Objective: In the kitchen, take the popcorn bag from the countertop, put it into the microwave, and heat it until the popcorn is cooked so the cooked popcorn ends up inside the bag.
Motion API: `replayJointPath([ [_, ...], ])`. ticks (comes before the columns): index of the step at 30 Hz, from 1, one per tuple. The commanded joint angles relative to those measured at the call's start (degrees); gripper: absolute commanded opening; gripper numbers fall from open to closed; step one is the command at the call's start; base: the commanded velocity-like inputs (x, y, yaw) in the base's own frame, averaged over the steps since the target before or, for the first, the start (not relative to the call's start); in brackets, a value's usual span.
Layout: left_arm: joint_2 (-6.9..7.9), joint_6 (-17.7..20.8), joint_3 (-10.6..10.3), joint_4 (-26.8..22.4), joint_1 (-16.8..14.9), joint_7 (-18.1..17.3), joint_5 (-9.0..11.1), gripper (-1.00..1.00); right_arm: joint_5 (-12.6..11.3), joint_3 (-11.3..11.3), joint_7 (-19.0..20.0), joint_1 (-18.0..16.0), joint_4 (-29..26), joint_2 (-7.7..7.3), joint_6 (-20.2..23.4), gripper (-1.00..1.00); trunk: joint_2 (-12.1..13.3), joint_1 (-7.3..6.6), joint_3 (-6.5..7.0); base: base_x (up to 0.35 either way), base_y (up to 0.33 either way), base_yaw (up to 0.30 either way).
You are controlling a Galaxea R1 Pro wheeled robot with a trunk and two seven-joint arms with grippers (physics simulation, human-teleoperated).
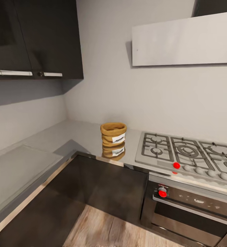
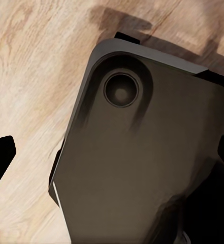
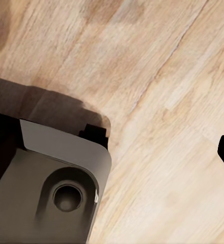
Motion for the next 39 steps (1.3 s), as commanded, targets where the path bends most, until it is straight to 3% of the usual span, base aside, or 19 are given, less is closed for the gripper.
replayJointPath([
  [1, -0.02, -0.1, 0.0, 0.0, 0.0, 0.1, 0.6, 1.00, 0.4, -0.5, 0.1, -0.1, 0.2, -0.04, -0.3, 1.00, 0.0, 0.00, -0.15, 0.000, 0.000, 0.000],
  [7, -0.02, -0.1, -0.1, 0.0, 0.0, 0.1, 0.6, 1.00, 0.4, -0.5, 0.1, -0.1, 0.2, -0.04, -0.3, 1.00, 0.0, 0.00, -0.70, 0.000, 0.000, 0.000],
  [21, -0.02, -0.1, -0.1, 0.1, 0.0, 0.1, 0.6, 1.00, 0.4, -0.5, 0.1, -0.1, 0.1, -0.04, -0.3, 1.00, 5.6, -3.07, 0.55, 0.000, 0.000, 0.000],
  [39, -0.02, -0.1, 0.0, -0.4, 0.0, 0.1, 0.6, 1.00, 0.3, -0.5, 0.1, -0.1, 0.1, -0.04, -0.2, 1.00, 5.6, -3.07, -1.08, 0.000, 0.000, 0.000],
])
